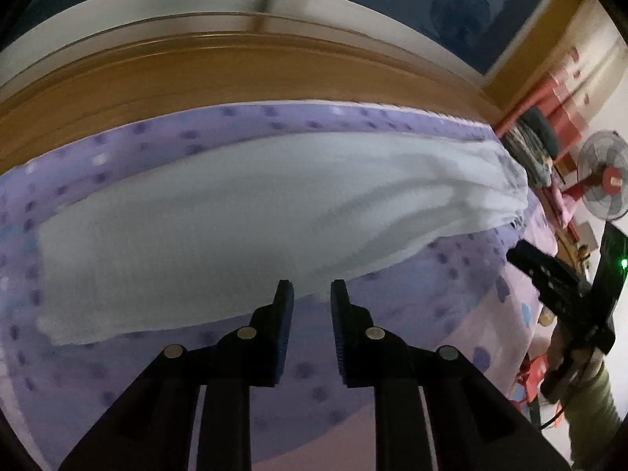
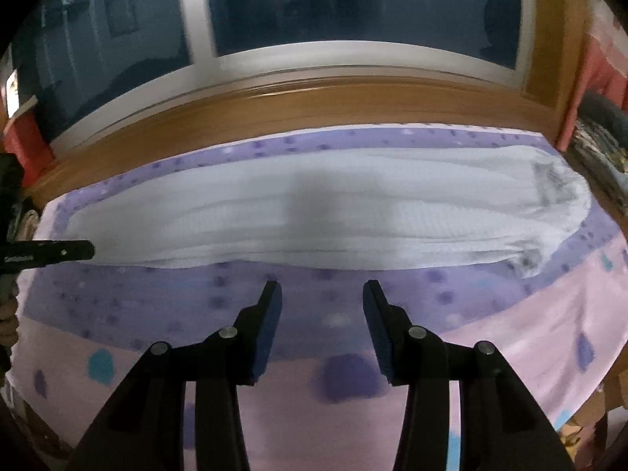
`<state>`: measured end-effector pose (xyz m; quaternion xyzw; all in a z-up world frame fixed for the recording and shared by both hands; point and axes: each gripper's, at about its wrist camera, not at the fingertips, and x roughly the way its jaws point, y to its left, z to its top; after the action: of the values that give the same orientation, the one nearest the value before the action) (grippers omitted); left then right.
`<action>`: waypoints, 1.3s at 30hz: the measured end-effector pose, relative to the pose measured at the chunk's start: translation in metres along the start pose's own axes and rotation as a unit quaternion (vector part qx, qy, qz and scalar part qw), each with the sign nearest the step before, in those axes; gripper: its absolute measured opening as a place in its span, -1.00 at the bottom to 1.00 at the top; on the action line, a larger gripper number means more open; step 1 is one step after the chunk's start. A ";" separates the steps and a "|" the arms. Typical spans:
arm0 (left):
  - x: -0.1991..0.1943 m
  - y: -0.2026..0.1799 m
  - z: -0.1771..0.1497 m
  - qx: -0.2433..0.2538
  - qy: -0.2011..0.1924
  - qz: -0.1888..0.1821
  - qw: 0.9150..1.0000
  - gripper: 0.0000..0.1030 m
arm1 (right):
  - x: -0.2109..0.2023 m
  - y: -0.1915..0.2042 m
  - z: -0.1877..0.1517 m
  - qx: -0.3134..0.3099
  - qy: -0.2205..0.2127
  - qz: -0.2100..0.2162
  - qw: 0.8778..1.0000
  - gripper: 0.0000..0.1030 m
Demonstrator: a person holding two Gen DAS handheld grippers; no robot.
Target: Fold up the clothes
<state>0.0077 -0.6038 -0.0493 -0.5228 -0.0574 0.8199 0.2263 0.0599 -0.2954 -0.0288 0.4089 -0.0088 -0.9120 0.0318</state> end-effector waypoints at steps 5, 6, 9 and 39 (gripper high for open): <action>0.025 -0.047 0.023 -0.001 0.009 0.008 1.000 -0.64 | 0.019 -0.051 0.008 -0.047 0.019 -0.001 0.999 -0.15; 0.031 -0.055 0.027 -0.003 0.011 0.011 1.000 -0.64 | 0.025 -0.056 0.010 -0.065 0.025 -0.004 0.998 -0.15; 0.042 -0.076 0.036 -0.007 0.013 0.020 1.000 -0.64 | 0.042 -0.070 0.015 -0.112 0.038 -0.012 0.993 -0.15; 0.094 -0.082 0.085 0.041 0.051 0.020 0.998 -0.64 | 0.059 -0.068 0.030 -0.177 0.028 0.014 0.984 -0.91</action>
<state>-0.0754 -0.4784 -0.0624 -0.5550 -0.0017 0.7982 0.2343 -0.0051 -0.2317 -0.0555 0.4224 0.1475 -0.8867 0.1167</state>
